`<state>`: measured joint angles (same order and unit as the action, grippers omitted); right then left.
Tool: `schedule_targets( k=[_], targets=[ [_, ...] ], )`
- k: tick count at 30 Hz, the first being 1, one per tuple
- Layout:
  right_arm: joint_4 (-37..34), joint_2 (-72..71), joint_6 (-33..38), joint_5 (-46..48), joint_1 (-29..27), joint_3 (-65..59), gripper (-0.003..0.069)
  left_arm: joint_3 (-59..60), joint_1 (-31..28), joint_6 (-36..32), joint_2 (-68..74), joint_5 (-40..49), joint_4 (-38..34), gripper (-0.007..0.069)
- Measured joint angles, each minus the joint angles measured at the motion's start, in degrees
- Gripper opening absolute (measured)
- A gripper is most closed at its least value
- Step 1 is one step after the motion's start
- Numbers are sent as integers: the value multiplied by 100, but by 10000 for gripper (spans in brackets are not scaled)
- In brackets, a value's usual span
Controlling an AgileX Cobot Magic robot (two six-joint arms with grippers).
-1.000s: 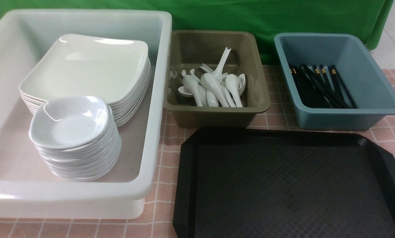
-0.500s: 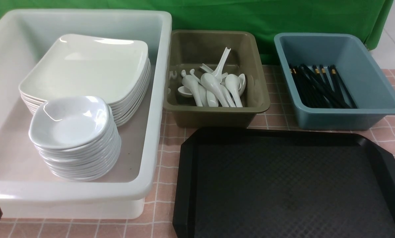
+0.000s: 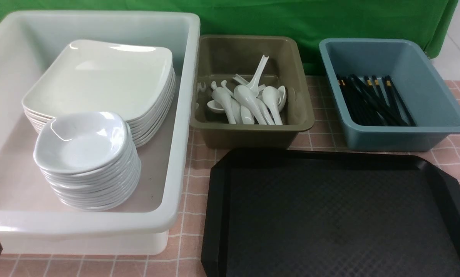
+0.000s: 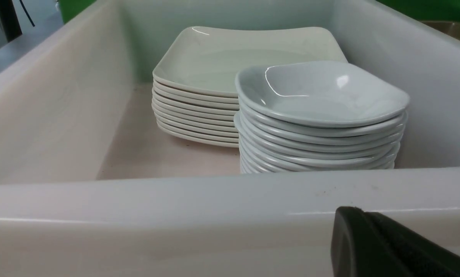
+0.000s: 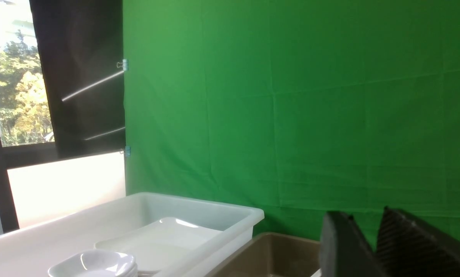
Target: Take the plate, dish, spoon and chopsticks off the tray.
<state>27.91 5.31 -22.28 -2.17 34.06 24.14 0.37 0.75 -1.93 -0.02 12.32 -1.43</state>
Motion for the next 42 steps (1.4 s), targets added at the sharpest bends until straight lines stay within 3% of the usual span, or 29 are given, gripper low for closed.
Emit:
schedule_targets(
  k=[13,17,20,27,31,38,42],
  targets=[
    [-86,-5,32,9,0,0,238,0,0,-194,0,0,0,4],
    [-1256,-5,1071,50,0,-5,238,0,0,-196,0,0,0,4],
    [-2316,-5,2228,155,0,-58,238,0,0,-200,0,0,0,4],
    [-2619,-43,2578,594,-47,-152,239,0,0,-200,0,0,0,4],
    [-2637,-88,2659,696,-912,-612,239,0,0,-200,0,0,0,4],
    [-2637,-179,3053,943,-3016,-2256,239,0,0,-200,0,0,0,4],
    [-2638,-443,2916,1277,-3490,-2348,239,0,0,-200,0,9,0,6]
  ],
)
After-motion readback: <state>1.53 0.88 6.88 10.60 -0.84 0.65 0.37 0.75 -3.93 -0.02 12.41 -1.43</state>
